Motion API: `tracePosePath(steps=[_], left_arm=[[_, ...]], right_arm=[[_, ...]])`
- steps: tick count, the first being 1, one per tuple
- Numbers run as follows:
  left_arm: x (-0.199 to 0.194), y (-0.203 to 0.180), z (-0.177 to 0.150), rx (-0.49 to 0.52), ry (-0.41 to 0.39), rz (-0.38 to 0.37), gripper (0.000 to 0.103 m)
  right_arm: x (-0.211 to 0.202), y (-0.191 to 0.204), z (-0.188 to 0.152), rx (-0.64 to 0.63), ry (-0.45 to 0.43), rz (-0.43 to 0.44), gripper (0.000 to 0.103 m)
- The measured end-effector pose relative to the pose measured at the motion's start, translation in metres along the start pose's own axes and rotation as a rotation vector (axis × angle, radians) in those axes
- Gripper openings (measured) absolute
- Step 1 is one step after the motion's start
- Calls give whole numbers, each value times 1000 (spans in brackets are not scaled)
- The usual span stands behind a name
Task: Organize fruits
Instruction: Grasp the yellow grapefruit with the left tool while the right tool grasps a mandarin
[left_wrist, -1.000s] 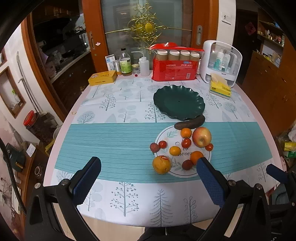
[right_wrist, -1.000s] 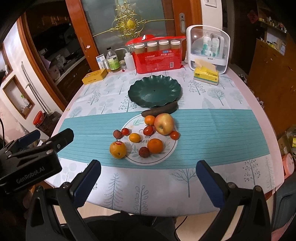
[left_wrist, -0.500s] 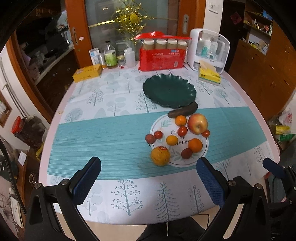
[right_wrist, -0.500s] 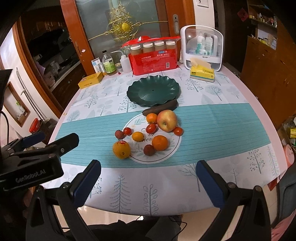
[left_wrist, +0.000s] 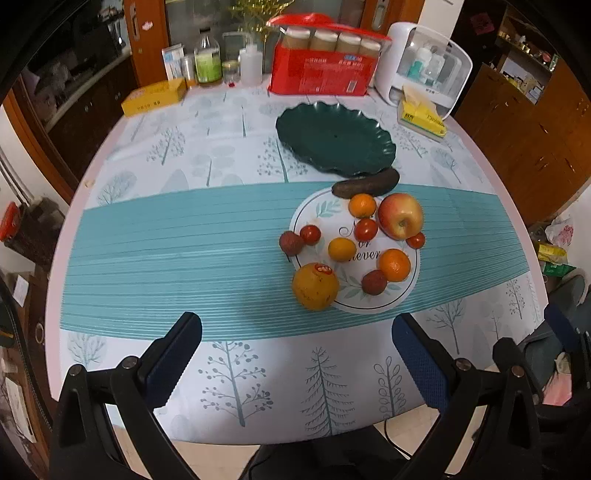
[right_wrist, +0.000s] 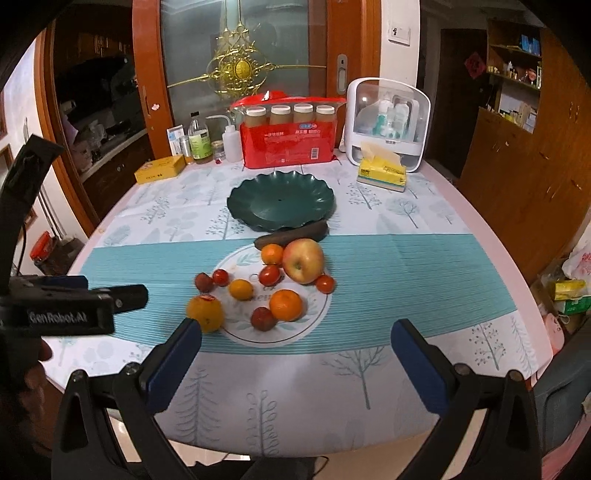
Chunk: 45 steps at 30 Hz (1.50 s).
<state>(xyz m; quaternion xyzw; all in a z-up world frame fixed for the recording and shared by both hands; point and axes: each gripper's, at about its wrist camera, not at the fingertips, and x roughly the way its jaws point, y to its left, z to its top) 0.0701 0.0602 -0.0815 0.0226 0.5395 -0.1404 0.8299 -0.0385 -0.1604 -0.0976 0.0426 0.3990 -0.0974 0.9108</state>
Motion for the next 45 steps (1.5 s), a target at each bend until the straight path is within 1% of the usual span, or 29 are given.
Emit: tracePosePath(steps=[2, 7, 12, 13, 18, 19, 22, 25, 29, 31, 32, 35, 37, 38, 40, 41, 44, 45], left_arm=[[9, 2, 2, -11, 23, -7, 102], [39, 2, 8, -45, 116, -3, 102], [74, 3, 20, -89, 218, -22, 100], [80, 3, 22, -101, 235, -25, 98], [117, 5, 30, -176, 337, -38, 96], [123, 5, 31, -188, 354, -36, 96], [145, 6, 34, -220, 413, -26, 96], [163, 7, 36, -257, 465, -30, 96], [179, 6, 40, -278, 496, -32, 94], [185, 4, 42, -277, 514, -26, 90], [189, 3, 43, -275, 527, -19, 89], [201, -1, 44, -278, 554, -24, 81], [208, -1, 45, -277, 569, -24, 74], [210, -3, 46, -274, 578, -18, 72], [215, -3, 45, -273, 589, -12, 64], [219, -5, 45, -275, 592, -13, 62], [222, -6, 45, -272, 585, -13, 58], [222, -8, 47, -273, 581, -20, 54]], right_arm=[[10, 0, -4, -16, 11, -12, 103], [39, -2, -11, -55, 45, -4, 103], [73, 2, -16, -146, 81, -1, 100], [81, 3, -16, -169, 94, 6, 99], [117, 6, -18, -284, 174, 24, 89], [125, 6, -18, -302, 187, 31, 88], [145, 8, -19, -370, 222, 36, 80], [159, 10, -20, -440, 239, 51, 73], [168, 15, -19, -520, 228, 89, 70], [173, 17, -19, -553, 223, 106, 66], [176, 18, -17, -565, 220, 111, 65], [182, 20, -15, -598, 213, 118, 63], [186, 20, -14, -607, 211, 130, 62], [188, 20, -13, -610, 210, 139, 62], [189, 21, -13, -623, 203, 155, 61], [189, 23, -14, -635, 196, 160, 60], [188, 30, -15, -680, 171, 169, 54], [188, 32, -16, -692, 165, 173, 49]])
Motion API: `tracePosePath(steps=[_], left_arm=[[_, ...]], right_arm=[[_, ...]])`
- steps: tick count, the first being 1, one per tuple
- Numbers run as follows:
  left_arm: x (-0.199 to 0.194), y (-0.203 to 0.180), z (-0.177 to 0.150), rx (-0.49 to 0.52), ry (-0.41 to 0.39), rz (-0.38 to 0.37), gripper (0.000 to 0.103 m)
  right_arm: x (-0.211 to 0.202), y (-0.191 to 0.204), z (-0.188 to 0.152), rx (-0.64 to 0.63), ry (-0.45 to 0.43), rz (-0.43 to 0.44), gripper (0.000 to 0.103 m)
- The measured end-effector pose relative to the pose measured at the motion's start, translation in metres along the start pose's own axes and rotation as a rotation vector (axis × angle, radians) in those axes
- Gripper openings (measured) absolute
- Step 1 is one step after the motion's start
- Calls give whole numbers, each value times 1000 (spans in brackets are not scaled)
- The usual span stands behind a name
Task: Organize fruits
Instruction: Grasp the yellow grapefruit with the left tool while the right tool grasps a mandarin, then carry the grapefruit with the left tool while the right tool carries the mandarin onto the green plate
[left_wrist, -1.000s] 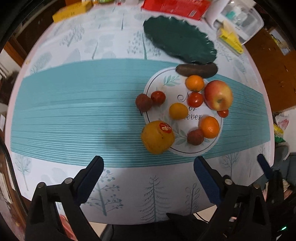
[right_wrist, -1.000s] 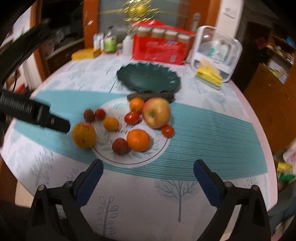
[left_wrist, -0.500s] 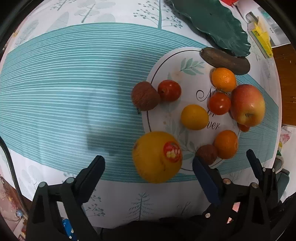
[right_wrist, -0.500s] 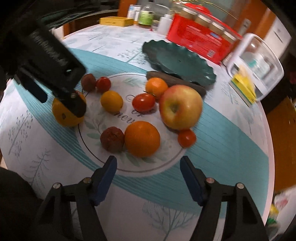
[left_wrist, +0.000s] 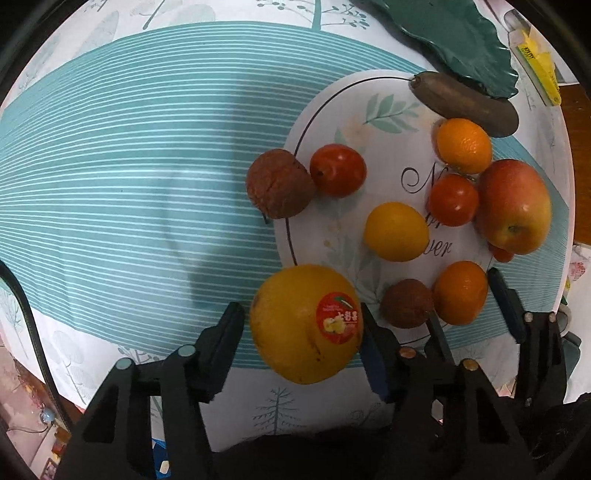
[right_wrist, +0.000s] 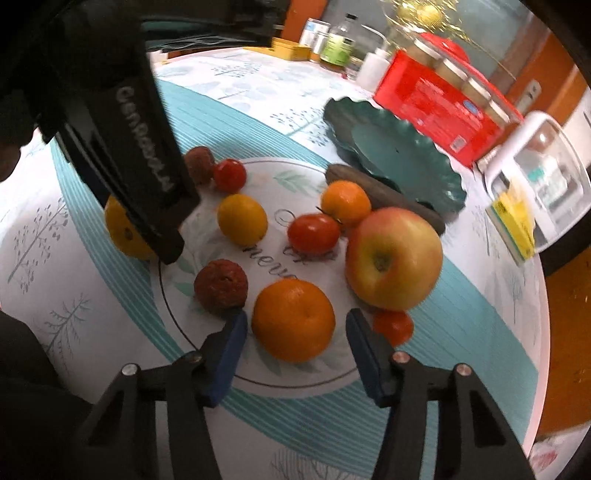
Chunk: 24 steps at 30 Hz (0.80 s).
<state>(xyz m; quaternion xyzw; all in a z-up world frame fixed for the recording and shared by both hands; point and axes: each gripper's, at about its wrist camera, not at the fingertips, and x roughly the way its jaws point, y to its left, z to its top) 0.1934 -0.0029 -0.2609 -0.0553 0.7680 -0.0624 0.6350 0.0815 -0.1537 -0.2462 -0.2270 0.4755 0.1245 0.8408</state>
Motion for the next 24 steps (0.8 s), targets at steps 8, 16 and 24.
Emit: tracePosePath(steps=[8, 16, 24], left_arm=[[-2, -14, -5, 12, -14, -19, 46], [-15, -23, -12, 32, -79, -19, 46], [-49, -35, -5, 59, -187, -25, 46]], right_arm=[[2, 3, 5, -24, -3, -17, 45], [-9, 4, 10, 33, -7, 10, 45], [-34, -4, 34, 86, -74, 41, 45]])
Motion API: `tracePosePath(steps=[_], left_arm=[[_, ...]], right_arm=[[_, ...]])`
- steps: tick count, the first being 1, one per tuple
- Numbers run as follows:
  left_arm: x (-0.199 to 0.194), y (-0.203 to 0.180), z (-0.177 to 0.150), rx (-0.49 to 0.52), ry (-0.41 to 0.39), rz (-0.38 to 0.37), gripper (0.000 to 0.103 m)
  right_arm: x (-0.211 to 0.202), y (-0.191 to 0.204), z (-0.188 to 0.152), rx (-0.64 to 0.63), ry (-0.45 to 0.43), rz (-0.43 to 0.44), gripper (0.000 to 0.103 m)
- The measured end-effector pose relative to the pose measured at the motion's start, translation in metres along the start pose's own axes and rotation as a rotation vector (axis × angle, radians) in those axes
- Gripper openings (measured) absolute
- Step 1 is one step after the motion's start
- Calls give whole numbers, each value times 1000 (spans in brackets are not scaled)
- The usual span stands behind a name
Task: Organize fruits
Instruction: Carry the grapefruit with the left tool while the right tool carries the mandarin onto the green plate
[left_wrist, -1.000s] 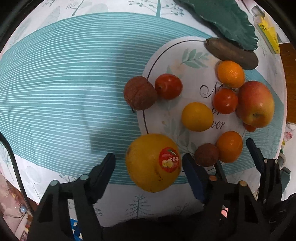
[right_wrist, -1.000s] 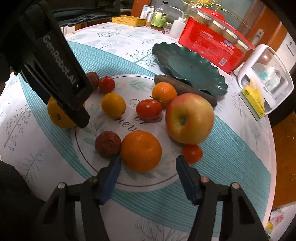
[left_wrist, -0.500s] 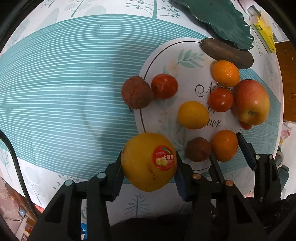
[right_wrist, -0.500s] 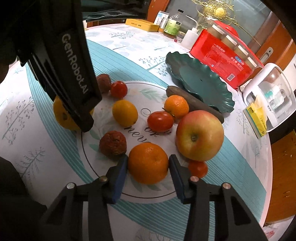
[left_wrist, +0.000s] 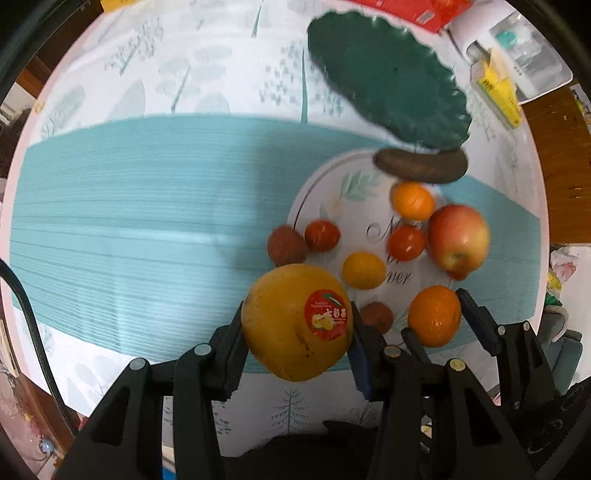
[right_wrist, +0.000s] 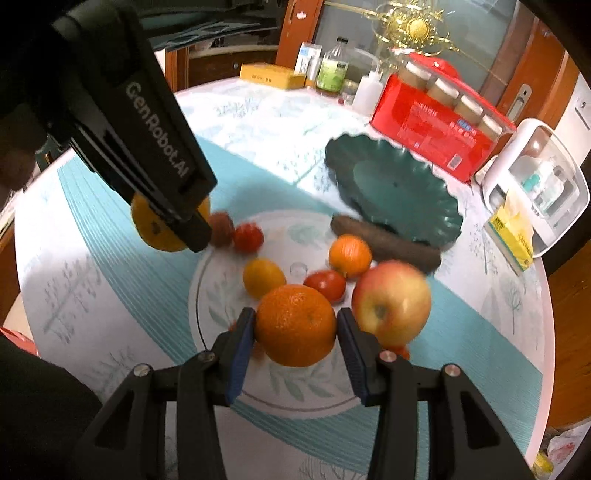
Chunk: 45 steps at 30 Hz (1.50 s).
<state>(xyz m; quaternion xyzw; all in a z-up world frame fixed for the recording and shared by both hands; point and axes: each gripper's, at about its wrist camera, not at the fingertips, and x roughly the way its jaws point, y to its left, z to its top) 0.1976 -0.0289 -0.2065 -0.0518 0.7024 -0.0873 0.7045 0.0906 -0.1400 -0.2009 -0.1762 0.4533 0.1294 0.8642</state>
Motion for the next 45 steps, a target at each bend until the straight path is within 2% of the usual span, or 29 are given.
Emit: tracePosePath(steps=[4, 5, 12, 22, 28, 34, 45], left_arm=[[-15, -13, 19, 13, -55, -21, 46], [-22, -3, 21, 17, -68, -26, 46], [-51, -11, 59, 39, -164, -37, 46], [-75, -27, 114, 71, -252, -47, 46], [-62, -39, 140, 101, -281, -63, 46], [-34, -45, 157, 128, -290, -122, 46], [7, -55, 172, 192, -284, -144, 46]], right_arm=[[-8, -7, 19, 20, -42, 3, 45], [-10, -11, 25, 26, -55, 1, 45], [-14, -37, 60, 57, -136, -28, 45], [10, -93, 92, 203, -148, -60, 45], [35, -125, 97, 281, -115, -68, 45], [66, -152, 90, 411, -55, -15, 45], [106, -166, 78, 535, 25, 50, 46]])
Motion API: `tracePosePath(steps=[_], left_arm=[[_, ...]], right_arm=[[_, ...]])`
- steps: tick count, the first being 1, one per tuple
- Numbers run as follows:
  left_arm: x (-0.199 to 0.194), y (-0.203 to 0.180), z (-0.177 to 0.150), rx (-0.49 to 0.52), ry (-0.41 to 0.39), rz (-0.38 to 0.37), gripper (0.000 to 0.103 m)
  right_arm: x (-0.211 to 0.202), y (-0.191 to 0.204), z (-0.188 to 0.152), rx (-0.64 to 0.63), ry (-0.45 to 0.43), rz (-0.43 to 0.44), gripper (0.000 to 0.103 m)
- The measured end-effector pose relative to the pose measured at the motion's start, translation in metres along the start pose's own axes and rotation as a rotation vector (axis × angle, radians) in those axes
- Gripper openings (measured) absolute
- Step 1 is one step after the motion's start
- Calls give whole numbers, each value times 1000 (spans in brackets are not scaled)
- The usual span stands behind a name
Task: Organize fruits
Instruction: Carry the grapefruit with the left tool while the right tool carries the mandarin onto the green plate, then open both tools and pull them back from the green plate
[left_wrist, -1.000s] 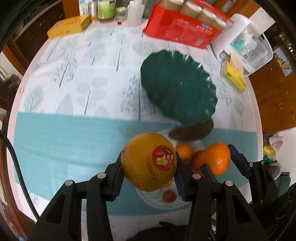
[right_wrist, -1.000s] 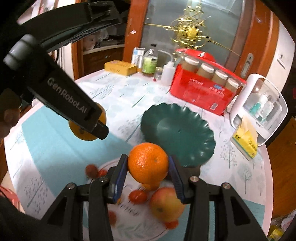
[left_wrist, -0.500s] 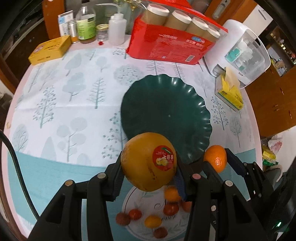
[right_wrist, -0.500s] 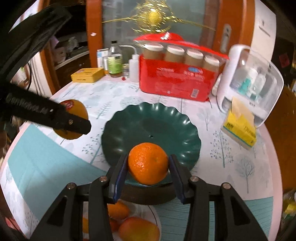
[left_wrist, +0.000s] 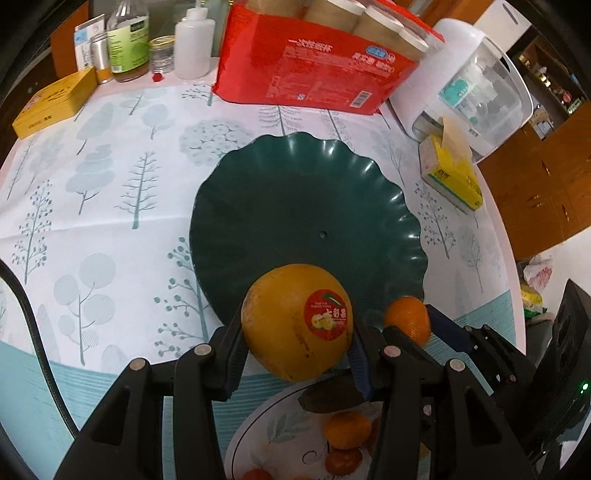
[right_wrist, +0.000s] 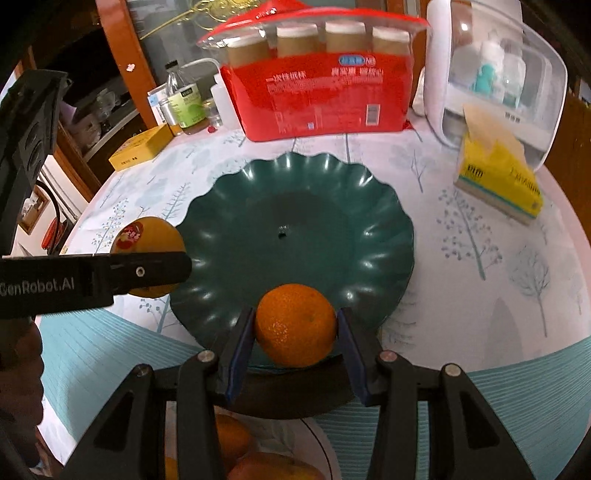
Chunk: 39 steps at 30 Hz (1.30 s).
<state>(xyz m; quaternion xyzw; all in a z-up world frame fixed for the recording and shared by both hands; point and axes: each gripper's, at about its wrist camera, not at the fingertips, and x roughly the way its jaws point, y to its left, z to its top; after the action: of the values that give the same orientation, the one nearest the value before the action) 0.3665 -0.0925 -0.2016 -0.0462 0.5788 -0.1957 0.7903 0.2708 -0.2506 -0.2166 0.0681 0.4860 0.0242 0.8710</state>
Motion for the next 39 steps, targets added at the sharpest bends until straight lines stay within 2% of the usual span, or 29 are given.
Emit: tracePosePath(steps=[12, 14, 16, 18, 21, 25, 31, 39], left_arm=[[19, 2, -1, 1, 31, 12, 47], [21, 3, -1, -4, 35, 15, 47], [19, 4, -1, -13, 27, 16, 51], [13, 5, -1, -16, -1, 6, 53], [0, 5, -2, -5, -52, -6, 69], [-15, 5, -5, -2, -84, 1, 70], [-34, 5, -18, -7, -86, 14, 70], [-72, -3, -54, 24, -117, 14, 70]], right_arm=[[16, -7, -3, 50, 33, 18, 47], [15, -8, -3, 53, 28, 19, 50], [13, -9, -3, 52, 16, 12, 58], [10, -9, -2, 56, 7, 8, 61], [6, -12, -2, 67, -4, 6, 64], [-2, -14, -2, 84, -16, 5, 65], [-22, -16, -7, 104, -37, 1, 65], [-57, -17, -20, 150, -75, -2, 65]])
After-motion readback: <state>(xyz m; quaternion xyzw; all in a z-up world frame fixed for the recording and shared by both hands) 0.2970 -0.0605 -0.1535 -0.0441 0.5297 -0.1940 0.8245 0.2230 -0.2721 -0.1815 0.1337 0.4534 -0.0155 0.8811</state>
